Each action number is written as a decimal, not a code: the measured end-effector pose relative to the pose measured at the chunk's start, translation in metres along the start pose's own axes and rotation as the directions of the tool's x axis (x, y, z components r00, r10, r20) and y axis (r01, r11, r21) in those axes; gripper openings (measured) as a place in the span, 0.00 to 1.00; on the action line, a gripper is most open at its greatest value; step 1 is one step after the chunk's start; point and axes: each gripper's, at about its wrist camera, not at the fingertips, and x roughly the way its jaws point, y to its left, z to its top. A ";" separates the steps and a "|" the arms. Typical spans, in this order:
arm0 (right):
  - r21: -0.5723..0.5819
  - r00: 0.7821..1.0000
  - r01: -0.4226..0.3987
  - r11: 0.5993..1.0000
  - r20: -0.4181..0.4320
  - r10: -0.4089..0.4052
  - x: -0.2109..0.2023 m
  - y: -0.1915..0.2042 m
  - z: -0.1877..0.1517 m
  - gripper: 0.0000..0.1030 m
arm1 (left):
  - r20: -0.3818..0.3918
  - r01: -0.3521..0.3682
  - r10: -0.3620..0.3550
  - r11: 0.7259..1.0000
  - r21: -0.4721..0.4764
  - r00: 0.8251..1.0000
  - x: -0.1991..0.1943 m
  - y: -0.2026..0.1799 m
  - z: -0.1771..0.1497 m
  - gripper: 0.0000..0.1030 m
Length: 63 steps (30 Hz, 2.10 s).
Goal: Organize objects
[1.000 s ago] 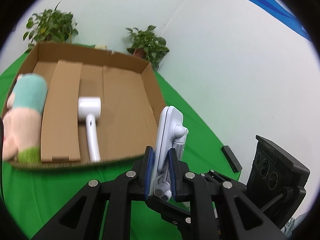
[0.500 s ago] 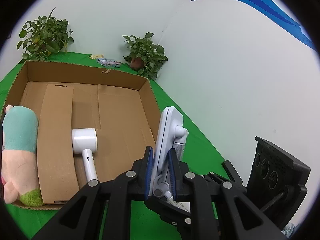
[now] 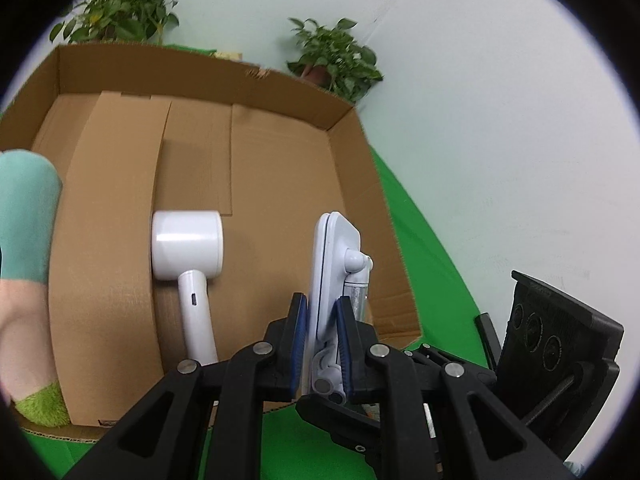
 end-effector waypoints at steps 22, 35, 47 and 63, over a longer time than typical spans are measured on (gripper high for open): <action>-0.006 0.975 0.038 0.999 -0.220 -0.038 0.080 -0.017 -0.003 0.62 | -0.154 -0.167 0.151 0.981 -0.102 0.977 0.054 0.042 -0.002 0.15; 0.008 0.963 0.090 0.996 -0.256 -0.085 0.091 -0.015 0.002 0.62 | -0.153 -0.220 0.207 0.973 -0.071 0.966 0.051 0.037 -0.006 0.10; 0.043 0.970 0.074 0.996 -0.236 -0.062 0.098 -0.008 0.010 0.54 | -0.065 -0.275 0.273 0.961 -0.029 0.960 0.004 0.034 -0.016 0.10; -0.106 0.961 0.258 0.960 0.133 -0.243 -0.008 0.038 -0.029 0.99 | 0.397 -0.564 0.501 0.824 0.052 0.769 -0.084 -0.023 -0.058 0.83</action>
